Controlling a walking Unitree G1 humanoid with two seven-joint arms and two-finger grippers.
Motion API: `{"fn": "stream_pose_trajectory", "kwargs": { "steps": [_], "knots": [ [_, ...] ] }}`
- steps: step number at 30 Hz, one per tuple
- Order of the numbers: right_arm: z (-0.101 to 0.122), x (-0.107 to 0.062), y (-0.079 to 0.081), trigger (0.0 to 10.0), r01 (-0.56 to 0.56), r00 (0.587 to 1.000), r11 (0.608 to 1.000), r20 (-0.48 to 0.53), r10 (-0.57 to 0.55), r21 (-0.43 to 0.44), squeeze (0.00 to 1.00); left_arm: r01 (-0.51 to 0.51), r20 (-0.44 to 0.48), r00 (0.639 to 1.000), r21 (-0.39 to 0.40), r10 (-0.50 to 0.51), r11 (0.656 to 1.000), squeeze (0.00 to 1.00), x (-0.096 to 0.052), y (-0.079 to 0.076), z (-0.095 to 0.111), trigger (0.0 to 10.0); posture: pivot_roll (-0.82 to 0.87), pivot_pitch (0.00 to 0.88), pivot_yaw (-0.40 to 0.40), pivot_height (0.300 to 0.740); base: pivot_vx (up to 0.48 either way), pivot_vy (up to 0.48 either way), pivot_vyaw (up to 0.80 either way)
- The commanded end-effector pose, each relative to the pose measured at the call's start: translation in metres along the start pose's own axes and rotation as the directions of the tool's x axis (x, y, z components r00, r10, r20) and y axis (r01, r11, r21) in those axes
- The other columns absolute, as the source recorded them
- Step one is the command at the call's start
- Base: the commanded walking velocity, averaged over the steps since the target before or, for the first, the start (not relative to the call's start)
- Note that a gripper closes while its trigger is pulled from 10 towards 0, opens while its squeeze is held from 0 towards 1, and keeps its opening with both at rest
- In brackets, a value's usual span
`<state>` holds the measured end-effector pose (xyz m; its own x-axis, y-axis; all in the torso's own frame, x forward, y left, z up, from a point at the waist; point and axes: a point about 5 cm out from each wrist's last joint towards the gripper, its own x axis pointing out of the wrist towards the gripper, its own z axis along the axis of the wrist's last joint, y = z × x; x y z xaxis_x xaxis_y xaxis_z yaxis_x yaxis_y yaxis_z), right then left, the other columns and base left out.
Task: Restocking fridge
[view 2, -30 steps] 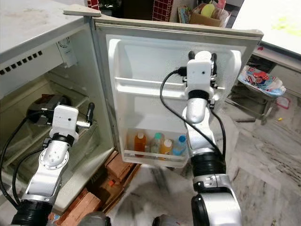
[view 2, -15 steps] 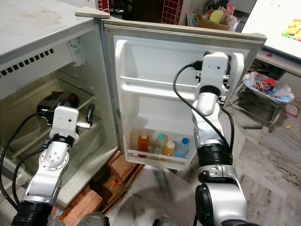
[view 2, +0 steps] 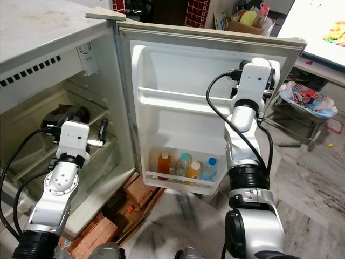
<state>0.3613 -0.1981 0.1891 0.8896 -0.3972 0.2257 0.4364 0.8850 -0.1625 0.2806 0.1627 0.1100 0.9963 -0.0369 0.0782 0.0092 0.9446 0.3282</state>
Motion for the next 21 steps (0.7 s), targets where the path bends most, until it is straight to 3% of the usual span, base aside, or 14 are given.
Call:
{"fn": "stream_pose_trajectory", "kwargs": {
  "steps": [1,7,12,15,17,19,21],
  "knots": [
    [-0.007,-0.003,-0.005,10.0,0.01,1.0,0.999,-0.012,-0.01,-0.035,1.0,0.016,0.008,1.0,0.012,-0.016,1.0,0.0,0.001,-0.001,0.003,10.0,0.14,0.0,-0.043,0.74,0.0,0.0,0.0],
    [0.014,-0.007,0.0,10.0,-0.029,0.993,1.0,0.116,0.03,-0.008,1.0,0.011,0.006,1.0,0.009,-0.011,1.0,0.0,0.002,-0.001,0.002,10.0,0.14,0.0,-0.045,0.74,0.0,0.0,0.0],
    [0.026,-0.022,0.003,10.0,-0.092,0.978,0.996,0.188,0.09,0.005,1.0,0.001,0.013,1.0,0.001,-0.001,1.0,0.0,0.0,-0.001,0.003,10.0,0.15,0.0,-0.054,0.74,0.0,0.0,0.0],
    [0.025,-0.028,0.003,10.0,-0.109,0.974,0.994,0.198,0.108,-0.005,1.0,-0.001,0.015,1.0,-0.002,0.001,1.0,0.0,-0.001,-0.001,0.003,10.0,0.15,0.0,-0.056,0.74,0.0,0.0,0.0],
    [0.019,-0.044,-0.001,10.0,-0.146,0.958,0.987,0.24,0.158,-0.066,1.0,-0.007,0.011,1.0,0.003,0.007,1.0,0.0,-0.002,-0.002,0.002,10.0,0.15,0.0,-0.06,0.74,0.0,0.0,0.0],
    [0.019,-0.044,-0.001,10.0,-0.146,0.958,0.987,0.24,0.158,-0.066,1.0,-0.007,0.011,1.0,0.003,0.007,1.0,0.0,-0.002,-0.002,0.002,10.0,0.15,0.0,-0.06,0.74,0.0,0.0,0.0],
    [0.003,-0.057,-0.009,10.0,-0.181,0.952,0.976,0.228,0.204,-0.118,1.0,-0.016,0.008,1.0,0.006,0.016,1.0,0.0,-0.002,-0.001,0.001,10.0,0.15,0.0,-0.061,0.74,0.0,0.0,0.0]
  ]
}}
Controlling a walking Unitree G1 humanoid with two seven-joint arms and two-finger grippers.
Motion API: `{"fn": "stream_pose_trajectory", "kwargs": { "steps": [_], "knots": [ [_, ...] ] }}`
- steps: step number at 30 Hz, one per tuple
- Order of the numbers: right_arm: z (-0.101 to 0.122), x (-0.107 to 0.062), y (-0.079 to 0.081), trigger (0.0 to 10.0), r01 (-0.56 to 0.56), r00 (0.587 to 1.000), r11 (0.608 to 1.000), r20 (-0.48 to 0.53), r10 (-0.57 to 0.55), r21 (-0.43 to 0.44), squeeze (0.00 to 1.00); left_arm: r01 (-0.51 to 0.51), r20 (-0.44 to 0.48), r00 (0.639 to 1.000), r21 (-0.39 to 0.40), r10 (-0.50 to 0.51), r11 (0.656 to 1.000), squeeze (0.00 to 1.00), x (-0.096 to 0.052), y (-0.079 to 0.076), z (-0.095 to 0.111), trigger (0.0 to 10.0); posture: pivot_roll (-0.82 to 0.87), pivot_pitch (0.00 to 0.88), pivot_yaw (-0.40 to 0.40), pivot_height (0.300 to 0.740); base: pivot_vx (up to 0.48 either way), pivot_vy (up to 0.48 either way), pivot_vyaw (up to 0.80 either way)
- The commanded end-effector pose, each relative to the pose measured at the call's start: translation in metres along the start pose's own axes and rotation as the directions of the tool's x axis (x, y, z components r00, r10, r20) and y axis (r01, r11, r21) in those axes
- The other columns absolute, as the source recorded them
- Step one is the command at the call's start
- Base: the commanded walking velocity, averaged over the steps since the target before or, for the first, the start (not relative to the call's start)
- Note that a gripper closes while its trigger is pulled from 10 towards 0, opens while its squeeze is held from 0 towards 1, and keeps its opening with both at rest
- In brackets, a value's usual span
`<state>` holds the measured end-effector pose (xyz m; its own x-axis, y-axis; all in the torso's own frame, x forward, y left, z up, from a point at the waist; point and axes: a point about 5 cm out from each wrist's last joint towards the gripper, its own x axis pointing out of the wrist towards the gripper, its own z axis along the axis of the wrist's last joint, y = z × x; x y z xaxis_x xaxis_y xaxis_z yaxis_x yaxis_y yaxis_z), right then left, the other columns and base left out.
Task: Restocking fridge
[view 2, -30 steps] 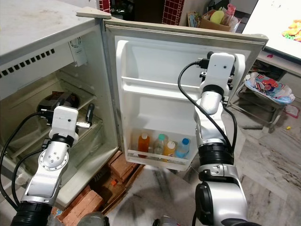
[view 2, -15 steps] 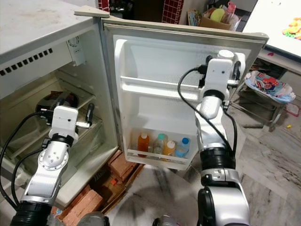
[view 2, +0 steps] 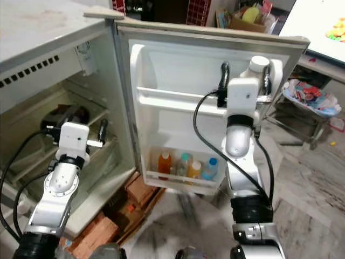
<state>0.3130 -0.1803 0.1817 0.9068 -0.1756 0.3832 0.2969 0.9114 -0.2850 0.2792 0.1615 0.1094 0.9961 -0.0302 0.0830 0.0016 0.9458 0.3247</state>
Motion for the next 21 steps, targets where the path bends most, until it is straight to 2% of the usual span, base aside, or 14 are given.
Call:
{"fn": "stream_pose_trajectory", "kwargs": {
  "steps": [1,3,5,7,9,10,11,12,13,14,17,21],
  "knots": [
    [-0.008,-0.014,-0.005,10.0,-0.06,0.998,0.998,0.005,0.06,-0.012,1.0,-0.01,0.007,1.0,0.016,0.01,1.0,0.0,0.0,0.001,0.001,10.0,0.15,0.0,-0.063,0.74,0.0,0.0,0.0],
    [-0.021,-0.026,-0.006,10.0,-0.098,0.995,0.995,-0.034,0.098,-0.008,1.0,-0.01,0.011,1.0,0.032,0.01,0.999,0.0,0.0,0.001,0.001,10.0,0.15,0.0,-0.065,0.74,0.0,0.0,0.0],
    [-0.021,-0.026,-0.006,10.0,-0.098,0.995,0.995,-0.034,0.098,-0.008,1.0,-0.01,0.011,1.0,0.032,0.01,0.999,0.0,0.0,0.001,0.001,10.0,0.15,0.0,-0.065,0.74,0.0,0.0,0.0],
    [-0.034,-0.035,-0.007,10.0,-0.125,0.989,0.992,-0.084,0.123,-0.016,1.0,-0.012,0.017,1.0,0.042,0.012,0.999,0.0,0.003,0.001,0.001,10.0,0.15,0.0,-0.075,0.74,0.0,0.0,0.0],
    [-0.046,-0.042,-0.003,10.0,-0.154,0.979,0.988,-0.139,0.151,-0.009,0.94,-0.026,0.023,0.999,0.044,0.025,0.999,0.0,0.006,0.003,0.002,10.0,0.16,0.0,-0.08,0.74,0.0,0.0,0.0],
    [-0.05,-0.043,-0.001,10.0,-0.161,0.974,0.987,-0.161,0.159,0.0,0.79,-0.032,0.024,0.999,0.044,0.031,0.999,0.0,0.007,0.004,0.002,10.0,0.16,0.0,-0.08,0.74,0.0,0.0,0.0],
    [-0.052,-0.044,0.001,10.0,-0.166,0.971,0.986,-0.177,0.163,0.0,0.6,-0.035,0.025,0.999,0.045,0.034,0.998,0.0,0.007,0.005,0.002,10.0,0.16,0.0,-0.08,0.74,0.0,0.0,0.0],
    [-0.055,-0.045,0.003,10.0,-0.165,0.966,0.986,-0.202,0.163,0.01,0.27,-0.035,0.025,0.999,0.046,0.034,0.998,0.0,0.006,0.004,0.002,10.0,0.16,0.0,-0.08,0.74,0.0,0.0,0.0],
    [-0.058,-0.046,0.004,10.0,-0.162,0.961,0.987,-0.224,0.162,0.016,0.05,-0.032,0.022,0.999,0.049,0.031,0.998,0.0,0.006,0.003,0.001,10.0,0.16,0.0,-0.079,0.74,0.0,0.0,0.0],
    [-0.062,-0.046,0.004,10.0,-0.153,0.957,0.988,-0.247,0.152,0.017,0.0,-0.029,0.02,0.999,0.052,0.028,0.998,0.0,0.005,0.002,-0.001,10.0,0.16,0.0,-0.079,0.74,0.0,0.0,0.0],
    [-0.07,-0.043,-0.001,10.0,-0.074,0.942,0.995,-0.325,0.09,0.063,0.0,-0.026,0.017,1.0,0.057,0.025,0.998,0.0,0.003,0.001,-0.003,10.0,0.16,0.0,-0.08,0.74,0.0,-0.209,0.0],
    [-0.073,-0.047,-0.002,10.0,-0.046,0.929,0.994,-0.361,0.077,0.095,0.0,-0.037,0.008,0.999,0.059,0.037,0.998,0.0,0.001,0.004,-0.006,10.0,0.16,0.0,-0.079,0.74,0.0,-0.322,0.0]
  ]
}}
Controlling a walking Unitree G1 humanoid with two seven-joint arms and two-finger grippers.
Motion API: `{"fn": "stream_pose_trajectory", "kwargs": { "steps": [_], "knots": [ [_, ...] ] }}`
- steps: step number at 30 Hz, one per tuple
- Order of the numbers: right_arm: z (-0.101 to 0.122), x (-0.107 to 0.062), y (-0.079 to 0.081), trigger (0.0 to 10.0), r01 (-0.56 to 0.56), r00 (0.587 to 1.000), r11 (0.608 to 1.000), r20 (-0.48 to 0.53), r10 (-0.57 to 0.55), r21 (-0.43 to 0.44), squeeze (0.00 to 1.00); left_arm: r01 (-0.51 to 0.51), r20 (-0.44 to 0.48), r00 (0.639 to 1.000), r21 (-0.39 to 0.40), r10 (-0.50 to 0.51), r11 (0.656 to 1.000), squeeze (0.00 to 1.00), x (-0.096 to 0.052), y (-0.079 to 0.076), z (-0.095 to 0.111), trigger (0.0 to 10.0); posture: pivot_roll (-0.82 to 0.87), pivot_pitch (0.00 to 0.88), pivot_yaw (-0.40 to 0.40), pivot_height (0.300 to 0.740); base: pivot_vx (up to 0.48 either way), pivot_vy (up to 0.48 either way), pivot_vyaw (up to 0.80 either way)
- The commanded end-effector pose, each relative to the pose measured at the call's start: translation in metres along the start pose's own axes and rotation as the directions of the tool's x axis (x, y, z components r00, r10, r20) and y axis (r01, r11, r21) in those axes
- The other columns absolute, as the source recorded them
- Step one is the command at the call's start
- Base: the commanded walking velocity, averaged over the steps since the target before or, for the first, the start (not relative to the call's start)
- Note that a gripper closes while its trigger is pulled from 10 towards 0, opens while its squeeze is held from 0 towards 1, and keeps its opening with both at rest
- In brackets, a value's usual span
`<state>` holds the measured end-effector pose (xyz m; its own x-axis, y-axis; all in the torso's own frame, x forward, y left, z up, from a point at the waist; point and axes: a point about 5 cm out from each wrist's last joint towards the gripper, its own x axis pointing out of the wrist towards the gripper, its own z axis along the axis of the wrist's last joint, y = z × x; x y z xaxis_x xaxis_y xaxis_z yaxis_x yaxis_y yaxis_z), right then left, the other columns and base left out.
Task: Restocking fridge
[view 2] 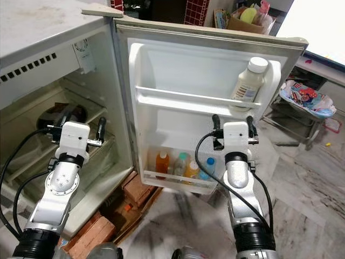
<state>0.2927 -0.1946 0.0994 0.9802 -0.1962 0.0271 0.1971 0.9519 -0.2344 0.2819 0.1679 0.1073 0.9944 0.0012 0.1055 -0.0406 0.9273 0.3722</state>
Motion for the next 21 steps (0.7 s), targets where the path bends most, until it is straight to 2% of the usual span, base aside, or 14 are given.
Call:
{"fn": "stream_pose_trajectory", "kwargs": {
  "steps": [1,8,14,21],
  "knots": [
    [-0.003,-0.004,-0.006,10.0,0.031,0.999,0.999,-0.031,-0.03,0.019,0.0,0.005,-0.009,1.0,0.01,-0.005,1.0,0.0,-0.005,-0.001,-0.004,10.0,0.16,0.0,-0.078,0.74,0.0,-0.33,0.0],
    [-0.006,-0.01,-0.005,10.0,0.029,0.998,0.999,-0.055,-0.028,0.033,0.0,0.019,-0.021,1.0,0.023,-0.018,1.0,0.0,-0.009,0.0,-0.01,10.0,0.15,0.0,-0.078,0.74,0.0,-0.328,0.0],
    [-0.01,-0.011,-0.007,10.0,0.022,0.997,0.999,-0.076,-0.019,0.031,0.0,0.052,-0.014,0.999,0.021,-0.051,0.998,0.0,-0.013,-0.008,-0.005,10.0,0.17,0.0,-0.078,0.74,0.0,-0.359,0.0],
    [-0.002,0.0,-0.001,10.0,-0.007,0.999,1.0,-0.035,0.008,0.029,0.0,0.002,-0.012,1.0,0.013,-0.001,1.0,0.0,-0.011,-0.002,-0.001,10.0,0.17,0.0,-0.097,0.74,0.0,-0.366,0.0]
  ]
}}
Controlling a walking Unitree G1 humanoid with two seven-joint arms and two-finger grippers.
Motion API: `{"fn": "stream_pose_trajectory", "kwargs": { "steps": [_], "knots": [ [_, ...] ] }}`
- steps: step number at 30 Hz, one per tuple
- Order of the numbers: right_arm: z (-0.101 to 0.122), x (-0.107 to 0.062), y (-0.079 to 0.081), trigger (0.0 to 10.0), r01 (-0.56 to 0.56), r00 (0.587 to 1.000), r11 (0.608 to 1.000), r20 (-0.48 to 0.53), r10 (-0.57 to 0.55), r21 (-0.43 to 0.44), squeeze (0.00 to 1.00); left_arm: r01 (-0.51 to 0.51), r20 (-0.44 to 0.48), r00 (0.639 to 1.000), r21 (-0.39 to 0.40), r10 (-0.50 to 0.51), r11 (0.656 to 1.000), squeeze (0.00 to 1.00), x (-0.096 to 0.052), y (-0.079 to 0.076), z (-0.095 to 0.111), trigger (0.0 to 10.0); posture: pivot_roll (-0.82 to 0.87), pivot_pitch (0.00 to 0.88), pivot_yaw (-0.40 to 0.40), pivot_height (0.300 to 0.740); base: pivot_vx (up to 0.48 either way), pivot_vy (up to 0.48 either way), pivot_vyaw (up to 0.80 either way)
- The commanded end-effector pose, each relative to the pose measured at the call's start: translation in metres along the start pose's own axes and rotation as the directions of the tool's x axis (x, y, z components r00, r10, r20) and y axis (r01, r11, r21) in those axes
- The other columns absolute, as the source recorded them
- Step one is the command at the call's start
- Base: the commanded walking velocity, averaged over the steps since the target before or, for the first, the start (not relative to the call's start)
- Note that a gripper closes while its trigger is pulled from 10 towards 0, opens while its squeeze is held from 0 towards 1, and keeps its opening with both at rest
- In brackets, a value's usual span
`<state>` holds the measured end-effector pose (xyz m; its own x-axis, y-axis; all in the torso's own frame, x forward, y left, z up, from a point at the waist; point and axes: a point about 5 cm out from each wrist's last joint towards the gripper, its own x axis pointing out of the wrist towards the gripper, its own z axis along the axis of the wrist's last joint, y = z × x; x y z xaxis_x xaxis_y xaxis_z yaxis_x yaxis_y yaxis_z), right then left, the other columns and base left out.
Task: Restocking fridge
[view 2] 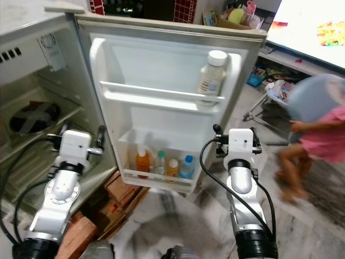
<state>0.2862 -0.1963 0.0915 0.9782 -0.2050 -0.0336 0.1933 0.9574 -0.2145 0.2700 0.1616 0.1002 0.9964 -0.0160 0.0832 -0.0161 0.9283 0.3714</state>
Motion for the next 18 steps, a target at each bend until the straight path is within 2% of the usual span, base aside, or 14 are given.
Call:
{"fn": "stream_pose_trajectory", "kwargs": {
  "steps": [1,9,18],
  "knots": [
    [0.01,0.009,0.001,10.0,-0.007,1.0,1.0,0.028,0.006,0.016,0.0,-0.025,0.004,1.0,0.017,0.025,1.0,0.0,0.001,0.006,0.003,10.0,0.17,0.0,-0.097,0.74,0.0,-0.375,0.0],
    [0.013,0.016,0.009,10.0,-0.03,0.999,0.997,0.038,0.027,0.067,0.0,-0.041,-0.02,0.999,0.047,0.042,0.998,0.0,-0.001,0.013,0.0,10.0,0.17,0.0,-0.064,0.74,0.0,-0.375,0.0],
    [0.014,0.023,0.022,10.0,-0.055,0.998,0.989,0.035,0.051,0.141,0.0,0.012,-0.048,0.999,0.094,-0.008,0.996,0.0,-0.005,0.02,0.001,10.0,0.2,0.0,0.004,0.74,0.0,-0.375,0.0]
  ]
}}
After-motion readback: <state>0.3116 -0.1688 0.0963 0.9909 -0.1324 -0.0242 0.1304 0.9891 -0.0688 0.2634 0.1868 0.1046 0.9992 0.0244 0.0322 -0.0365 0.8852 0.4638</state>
